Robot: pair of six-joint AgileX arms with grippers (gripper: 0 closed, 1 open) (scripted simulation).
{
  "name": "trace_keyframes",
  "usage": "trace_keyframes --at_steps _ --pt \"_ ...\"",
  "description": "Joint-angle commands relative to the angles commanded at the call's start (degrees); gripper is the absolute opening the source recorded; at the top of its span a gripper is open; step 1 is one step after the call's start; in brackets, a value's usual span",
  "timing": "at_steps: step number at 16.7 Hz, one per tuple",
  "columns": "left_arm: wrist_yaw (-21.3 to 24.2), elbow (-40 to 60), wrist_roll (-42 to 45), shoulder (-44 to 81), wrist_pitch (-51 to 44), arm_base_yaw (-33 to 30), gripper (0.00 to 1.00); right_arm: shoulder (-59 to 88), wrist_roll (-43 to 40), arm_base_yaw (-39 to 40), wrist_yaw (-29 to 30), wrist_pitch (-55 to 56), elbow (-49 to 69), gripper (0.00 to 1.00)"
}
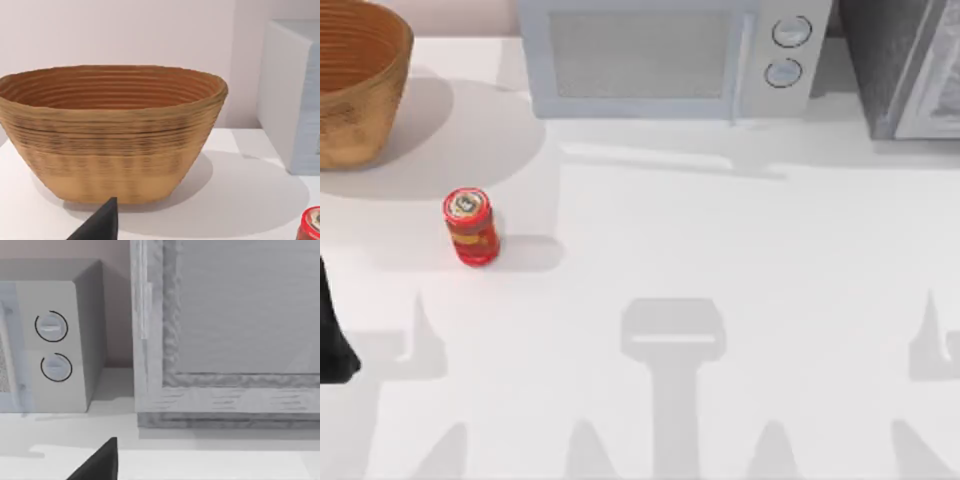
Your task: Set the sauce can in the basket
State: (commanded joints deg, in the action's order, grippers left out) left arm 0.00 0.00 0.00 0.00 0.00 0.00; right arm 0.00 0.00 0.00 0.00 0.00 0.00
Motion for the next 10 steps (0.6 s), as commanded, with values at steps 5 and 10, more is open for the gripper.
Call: trace_keyframes --at_steps 5,10 --pt "1.6 1.9 3.0 3.2 -1.9 0.3 1.0 0.0 0.0 0.0 0.0 0.0 0.0 1.0" --pt "10.0 11.8 18.4 19.4 -11.5 2.2 1.0 0.0 0.0 0.0 0.0 0.0 0.0 1.0"
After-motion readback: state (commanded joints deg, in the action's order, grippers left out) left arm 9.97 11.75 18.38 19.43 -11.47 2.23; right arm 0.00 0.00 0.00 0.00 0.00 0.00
